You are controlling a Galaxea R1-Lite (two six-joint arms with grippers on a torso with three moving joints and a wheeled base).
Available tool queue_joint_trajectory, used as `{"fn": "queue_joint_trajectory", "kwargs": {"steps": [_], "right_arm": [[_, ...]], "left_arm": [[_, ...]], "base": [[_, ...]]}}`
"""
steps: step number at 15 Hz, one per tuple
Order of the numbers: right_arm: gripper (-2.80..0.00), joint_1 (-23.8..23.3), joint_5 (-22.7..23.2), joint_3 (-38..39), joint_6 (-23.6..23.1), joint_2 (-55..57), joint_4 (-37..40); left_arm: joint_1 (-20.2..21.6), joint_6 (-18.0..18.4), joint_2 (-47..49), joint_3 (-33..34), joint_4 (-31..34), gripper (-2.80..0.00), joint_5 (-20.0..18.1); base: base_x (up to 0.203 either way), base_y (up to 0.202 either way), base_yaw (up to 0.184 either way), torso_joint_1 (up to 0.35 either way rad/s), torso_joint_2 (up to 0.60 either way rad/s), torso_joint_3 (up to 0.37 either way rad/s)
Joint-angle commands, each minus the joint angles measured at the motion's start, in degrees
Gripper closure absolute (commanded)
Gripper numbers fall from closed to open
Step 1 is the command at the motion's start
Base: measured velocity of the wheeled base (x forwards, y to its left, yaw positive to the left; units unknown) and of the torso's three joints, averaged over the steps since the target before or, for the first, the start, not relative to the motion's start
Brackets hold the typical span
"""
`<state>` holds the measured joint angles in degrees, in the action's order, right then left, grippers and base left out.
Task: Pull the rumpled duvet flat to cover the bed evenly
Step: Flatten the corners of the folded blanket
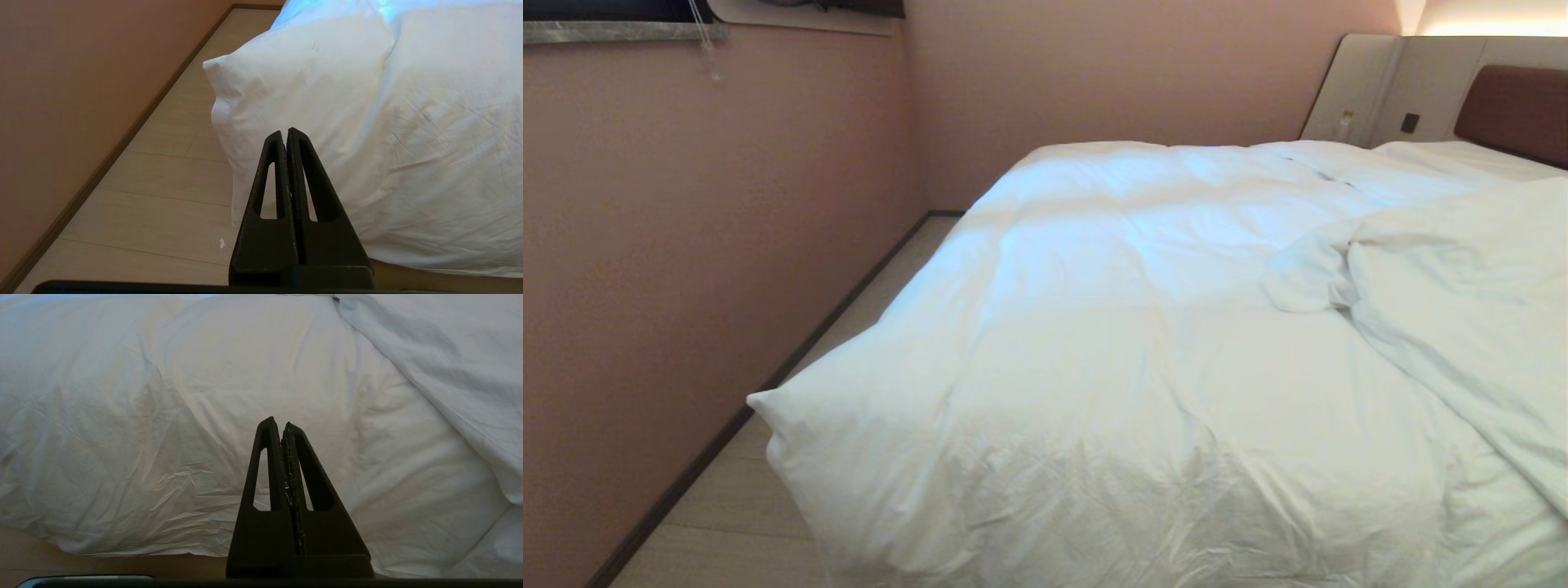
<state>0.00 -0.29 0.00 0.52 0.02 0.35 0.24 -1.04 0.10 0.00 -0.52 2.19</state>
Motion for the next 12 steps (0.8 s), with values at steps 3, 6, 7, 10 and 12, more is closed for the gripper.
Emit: {"fn": "queue_joint_trajectory", "kwargs": {"steps": [3,6,7,10,12], "right_arm": [[0.0,0.0,0.0,0.0,0.0,0.0,0.0],[0.0,0.0,0.0,0.0,0.0,0.0,0.0],[0.0,0.0,0.0,0.0,0.0,0.0,0.0],[0.0,0.0,0.0,0.0,0.0,0.0,0.0],[0.0,0.0,0.0,0.0,0.0,0.0,0.0]], "left_arm": [[0.0,0.1,-0.1,0.0,0.2,0.0,0.0],[0.0,0.1,-0.1,0.0,0.1,0.0,-0.1],[0.0,0.0,-0.1,0.0,0.0,0.0,-0.1],[0.0,-0.2,-0.1,0.0,0.2,0.0,-0.1],[0.0,-0.2,-0.1,0.0,0.2,0.0,-0.1]], "base": [[0.0,0.0,0.0,0.0,0.0,0.0],[0.042,0.0,0.001,0.002,0.0,0.001],[0.186,0.0,0.0,0.008,0.0,0.002],[0.195,0.0,0.001,0.002,0.0,0.004],[0.106,0.0,0.001,0.007,0.0,0.002]]}}
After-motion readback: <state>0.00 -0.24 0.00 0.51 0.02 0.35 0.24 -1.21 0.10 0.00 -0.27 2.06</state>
